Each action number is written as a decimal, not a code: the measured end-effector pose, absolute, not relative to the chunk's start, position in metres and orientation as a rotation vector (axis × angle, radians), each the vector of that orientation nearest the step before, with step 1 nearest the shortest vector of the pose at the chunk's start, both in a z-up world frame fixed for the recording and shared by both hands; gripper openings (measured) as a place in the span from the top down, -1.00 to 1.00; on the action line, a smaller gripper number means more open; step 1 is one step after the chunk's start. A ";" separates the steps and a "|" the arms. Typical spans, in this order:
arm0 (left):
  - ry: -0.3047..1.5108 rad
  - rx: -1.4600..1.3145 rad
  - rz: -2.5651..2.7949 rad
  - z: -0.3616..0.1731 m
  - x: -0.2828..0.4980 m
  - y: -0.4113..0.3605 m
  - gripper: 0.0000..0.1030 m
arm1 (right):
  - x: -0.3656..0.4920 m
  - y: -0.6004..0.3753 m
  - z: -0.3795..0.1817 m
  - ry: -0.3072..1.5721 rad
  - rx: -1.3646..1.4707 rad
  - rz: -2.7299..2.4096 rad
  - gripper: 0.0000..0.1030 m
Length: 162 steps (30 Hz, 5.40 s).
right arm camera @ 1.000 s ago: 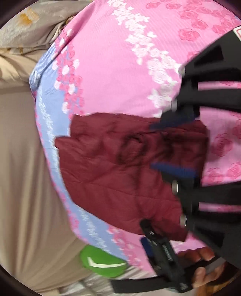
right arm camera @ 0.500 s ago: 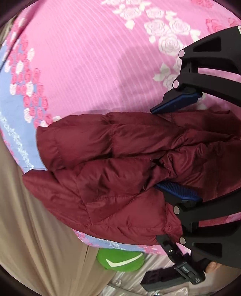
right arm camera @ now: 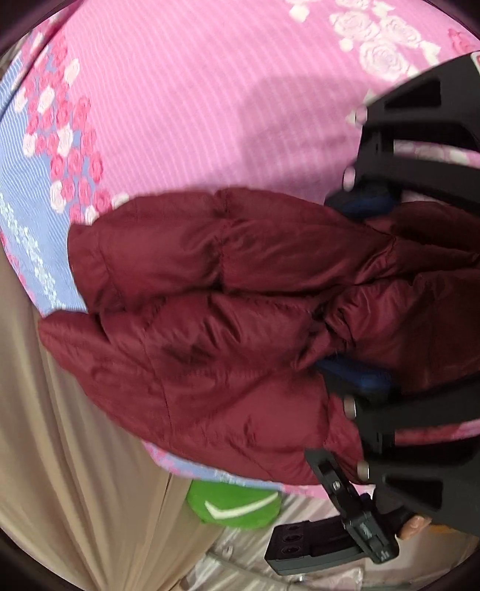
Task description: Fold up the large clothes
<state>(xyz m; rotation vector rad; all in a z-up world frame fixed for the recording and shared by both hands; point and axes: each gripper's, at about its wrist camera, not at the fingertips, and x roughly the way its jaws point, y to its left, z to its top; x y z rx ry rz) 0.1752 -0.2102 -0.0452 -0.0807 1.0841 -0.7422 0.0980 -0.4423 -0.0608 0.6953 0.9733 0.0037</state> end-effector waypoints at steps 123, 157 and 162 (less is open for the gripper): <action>0.813 0.174 -0.291 -0.047 0.242 -0.155 -0.02 | 0.295 -0.308 -0.060 0.784 0.233 -0.189 0.89; 0.859 0.163 -0.176 -0.082 0.156 -0.138 -0.59 | 0.134 -0.249 -0.110 0.886 0.088 -0.188 0.16; 0.829 0.175 -0.164 -0.081 0.144 -0.141 -0.80 | 0.129 -0.247 -0.116 0.895 0.105 -0.195 -0.01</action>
